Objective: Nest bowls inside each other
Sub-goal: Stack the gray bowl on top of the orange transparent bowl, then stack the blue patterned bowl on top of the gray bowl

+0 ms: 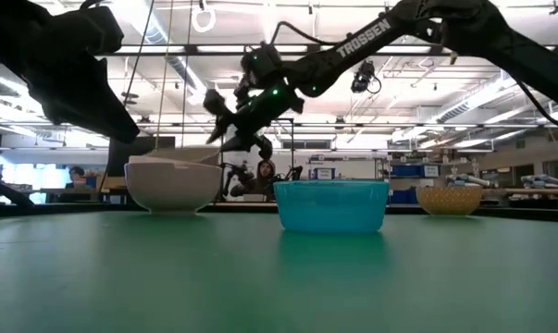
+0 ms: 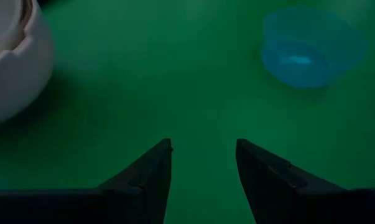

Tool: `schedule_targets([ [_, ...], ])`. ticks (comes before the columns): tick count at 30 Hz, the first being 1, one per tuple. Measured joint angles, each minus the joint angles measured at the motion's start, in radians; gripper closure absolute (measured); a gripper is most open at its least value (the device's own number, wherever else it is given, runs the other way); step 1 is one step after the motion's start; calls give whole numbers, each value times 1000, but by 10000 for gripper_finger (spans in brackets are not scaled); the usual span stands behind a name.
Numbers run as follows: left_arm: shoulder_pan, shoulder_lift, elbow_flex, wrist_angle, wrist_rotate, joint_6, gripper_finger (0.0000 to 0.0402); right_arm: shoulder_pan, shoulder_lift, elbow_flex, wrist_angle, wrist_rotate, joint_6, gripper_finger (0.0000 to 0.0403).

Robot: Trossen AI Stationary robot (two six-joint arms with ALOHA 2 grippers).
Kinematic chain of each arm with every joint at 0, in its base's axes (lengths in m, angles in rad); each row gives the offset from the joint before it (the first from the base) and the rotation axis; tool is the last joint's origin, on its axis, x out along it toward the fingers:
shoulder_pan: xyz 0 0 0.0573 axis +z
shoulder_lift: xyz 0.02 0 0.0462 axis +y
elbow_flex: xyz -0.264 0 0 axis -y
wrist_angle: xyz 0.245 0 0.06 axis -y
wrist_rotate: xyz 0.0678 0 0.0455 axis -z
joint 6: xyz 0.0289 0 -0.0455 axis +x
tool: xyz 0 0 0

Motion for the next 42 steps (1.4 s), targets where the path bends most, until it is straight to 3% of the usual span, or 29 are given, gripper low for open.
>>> schedule_targets([
  [3, 0, 0, 0, -4, 0, -9, 221, -11, -18, 20, -62, -69, 1, 244],
  [9, 0, 0, 0, -7, -1, -11, 221, -12, -23, 28, -168, -60, -50, 245],
  [16, 0, 0, 0, -29, -18, -26, 221, 31, -67, 29, -275, -86, -250, 245],
  [22, -10, 0, 0, -35, -17, -37, 221, 98, -186, -1, -536, 62, -424, 245],
  [26, -29, 1, 0, -35, -18, -69, 221, 129, -271, -131, -627, 146, -452, 245],
  [35, -133, 2, 0, -35, -80, -135, 221, 133, -626, -620, -658, 235, -370, 245],
  [39, -132, 2, 0, -34, -103, -131, 221, 117, -800, -755, -734, 320, -309, 245],
  [42, -117, 2, 0, -28, -103, -109, 221, 95, -908, -826, -763, 319, -277, 245],
])
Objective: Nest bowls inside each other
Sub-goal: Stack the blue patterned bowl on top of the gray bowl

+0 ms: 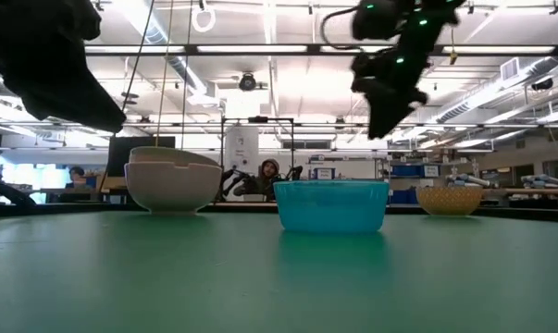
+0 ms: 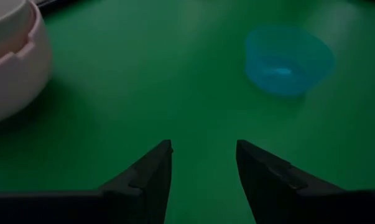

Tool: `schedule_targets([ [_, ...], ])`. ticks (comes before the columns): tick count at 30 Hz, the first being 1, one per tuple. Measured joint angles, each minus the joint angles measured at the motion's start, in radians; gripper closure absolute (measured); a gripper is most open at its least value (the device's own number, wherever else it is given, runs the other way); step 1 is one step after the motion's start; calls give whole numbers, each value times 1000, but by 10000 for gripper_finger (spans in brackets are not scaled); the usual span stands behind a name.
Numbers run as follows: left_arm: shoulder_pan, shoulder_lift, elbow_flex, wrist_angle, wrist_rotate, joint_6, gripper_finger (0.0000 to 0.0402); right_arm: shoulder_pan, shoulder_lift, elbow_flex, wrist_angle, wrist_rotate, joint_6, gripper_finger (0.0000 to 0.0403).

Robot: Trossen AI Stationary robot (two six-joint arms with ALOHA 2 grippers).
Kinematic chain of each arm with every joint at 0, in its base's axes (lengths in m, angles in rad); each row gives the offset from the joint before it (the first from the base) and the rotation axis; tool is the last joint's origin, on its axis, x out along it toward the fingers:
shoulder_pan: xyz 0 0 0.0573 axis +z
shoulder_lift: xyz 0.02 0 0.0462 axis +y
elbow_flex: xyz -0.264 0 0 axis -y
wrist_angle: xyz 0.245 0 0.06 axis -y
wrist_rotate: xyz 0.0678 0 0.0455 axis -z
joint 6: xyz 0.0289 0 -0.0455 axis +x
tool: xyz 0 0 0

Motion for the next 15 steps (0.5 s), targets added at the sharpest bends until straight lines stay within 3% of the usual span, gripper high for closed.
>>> schedule_targets([
  [6, 34, 0, 0, 20, -2, 57, 221, -86, -82, -129, -34, -4, 45, 245],
  [15, 50, 0, 0, 19, 10, 63, 221, -256, -37, -219, -10, 55, 36, 245],
])
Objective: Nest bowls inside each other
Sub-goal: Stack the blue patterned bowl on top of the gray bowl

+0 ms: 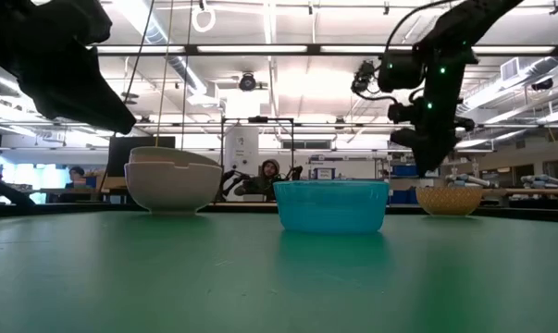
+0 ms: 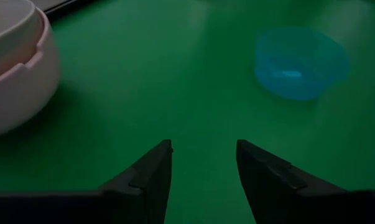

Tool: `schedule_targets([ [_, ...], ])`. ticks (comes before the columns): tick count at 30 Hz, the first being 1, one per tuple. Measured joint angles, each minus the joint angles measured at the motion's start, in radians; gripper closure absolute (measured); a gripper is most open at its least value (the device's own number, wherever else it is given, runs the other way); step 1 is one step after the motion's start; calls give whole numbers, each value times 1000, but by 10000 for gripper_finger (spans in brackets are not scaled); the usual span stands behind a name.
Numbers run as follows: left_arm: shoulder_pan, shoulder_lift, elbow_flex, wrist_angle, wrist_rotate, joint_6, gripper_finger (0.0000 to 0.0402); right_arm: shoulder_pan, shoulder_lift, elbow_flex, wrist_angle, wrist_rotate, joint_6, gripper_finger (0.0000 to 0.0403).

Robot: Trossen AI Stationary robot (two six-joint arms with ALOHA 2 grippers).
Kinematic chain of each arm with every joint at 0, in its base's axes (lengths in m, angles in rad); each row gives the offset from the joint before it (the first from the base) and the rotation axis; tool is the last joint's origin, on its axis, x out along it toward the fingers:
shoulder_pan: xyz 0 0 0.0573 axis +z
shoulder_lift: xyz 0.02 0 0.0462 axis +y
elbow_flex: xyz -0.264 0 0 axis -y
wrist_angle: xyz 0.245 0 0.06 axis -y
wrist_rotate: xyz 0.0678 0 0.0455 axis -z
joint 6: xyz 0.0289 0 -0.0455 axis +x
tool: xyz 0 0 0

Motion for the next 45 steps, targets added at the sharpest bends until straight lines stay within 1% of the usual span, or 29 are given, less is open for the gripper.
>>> schedule_targets([
  [4, 0, 0, 0, 0, 9, 16, 221, -41, 31, 0, 7, -13, -55, 245],
  [9, 0, 0, 0, 0, 9, 22, 221, -81, 94, 0, 26, -90, -111, 249],
  [10, 0, 0, 0, 0, 9, 22, 221, -88, 110, 0, 32, -91, -117, 253],
  [12, 0, 0, 0, -1, 9, 23, 221, -101, 142, 0, 36, -77, -130, 267],
  [14, 0, 0, 0, -2, 12, 35, 221, -117, 175, 0, 36, -61, -136, 293],
  [18, -1, -9, 0, -35, 89, 68, 221, -135, 219, 0, 51, -76, -149, 372],
  [19, -1, -16, 0, -49, 110, 68, 221, -134, 223, 0, 54, -86, -159, 382],
  [22, 0, -42, 0, -86, 145, 67, 221, -104, 222, 15, 78, -129, -159, 377],
  [24, 0, -65, 0, -99, 150, 67, 221, -60, 216, 40, 88, -152, -139, 372],
  [28, 0, -116, 0, -149, 150, 65, 221, 49, 205, 125, 161, -197, -115, 382],
  [32, 0, -162, 0, -189, 144, 64, 221, 164, 259, 255, 245, -195, -128, 382],
  [35, 13, -181, 0, -189, 122, 64, 221, 227, 338, 380, 278, -185, -160, 382],
  [38, 34, -181, 0, -191, 122, 64, 221, 279, 436, 524, 330, -168, -211, 382],
  [45, 45, -181, 0, -191, 123, 56, 221, 358, 670, 841, 459, -163, -397, 382],
])
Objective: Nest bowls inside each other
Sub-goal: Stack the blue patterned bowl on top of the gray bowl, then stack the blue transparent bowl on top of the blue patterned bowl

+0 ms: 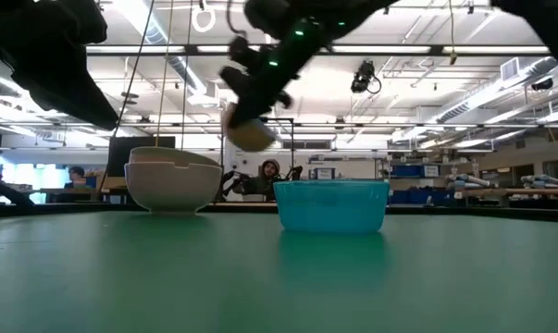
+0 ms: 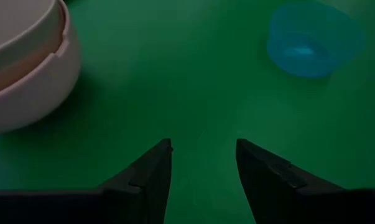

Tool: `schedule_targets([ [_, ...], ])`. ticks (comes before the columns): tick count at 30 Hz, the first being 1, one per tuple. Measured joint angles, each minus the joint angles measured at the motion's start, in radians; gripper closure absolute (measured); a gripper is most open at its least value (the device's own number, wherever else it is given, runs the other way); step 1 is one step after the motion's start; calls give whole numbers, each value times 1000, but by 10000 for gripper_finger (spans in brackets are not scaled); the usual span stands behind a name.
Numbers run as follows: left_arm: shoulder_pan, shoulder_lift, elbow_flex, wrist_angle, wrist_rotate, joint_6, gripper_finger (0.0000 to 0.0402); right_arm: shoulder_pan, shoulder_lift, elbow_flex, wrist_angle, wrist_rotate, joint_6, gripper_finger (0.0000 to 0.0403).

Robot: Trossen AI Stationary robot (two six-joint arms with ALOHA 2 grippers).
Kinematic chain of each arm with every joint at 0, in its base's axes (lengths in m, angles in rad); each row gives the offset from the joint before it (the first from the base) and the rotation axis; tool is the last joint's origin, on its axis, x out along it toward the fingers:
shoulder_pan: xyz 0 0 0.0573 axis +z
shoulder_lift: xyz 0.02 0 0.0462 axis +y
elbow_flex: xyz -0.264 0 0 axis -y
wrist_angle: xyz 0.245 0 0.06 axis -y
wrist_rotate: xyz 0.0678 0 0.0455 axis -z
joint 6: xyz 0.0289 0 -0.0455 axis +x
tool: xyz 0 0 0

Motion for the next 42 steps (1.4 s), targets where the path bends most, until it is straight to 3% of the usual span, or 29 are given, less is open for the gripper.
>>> schedule_targets([
  [6, 0, 0, 0, 2, -2, -1, 221, 17, 156, 186, 163, -2, -138, 382],
  [11, -9, 3, 0, -5, -3, -8, 221, -9, 288, 318, 162, -129, -177, 382],
  [15, -15, 3, 0, -25, -5, -10, 221, -24, 378, 387, 160, -156, -175, 381],
  [19, -15, 3, 0, -27, -5, -10, 221, -33, 423, 430, 159, -155, -124, 338],
  [26, -15, 3, 0, -42, -5, -10, 221, -46, 415, 441, 141, -207, -67, 233],
  [30, -13, 3, 0, -46, -5, -10, 221, -48, 371, 441, 95, -146, -50, 193],
  [35, -13, 3, 0, -49, -5, -31, 221, -48, 281, 442, -132, -67, -19, 175],
  [39, -20, 3, 0, -51, -5, -62, 221, -43, 230, 440, -376, -126, -1, 178],
  [42, -42, 3, 0, -52, -4, -95, 221, -18, 197, 376, -461, -168, -16, 179],
])
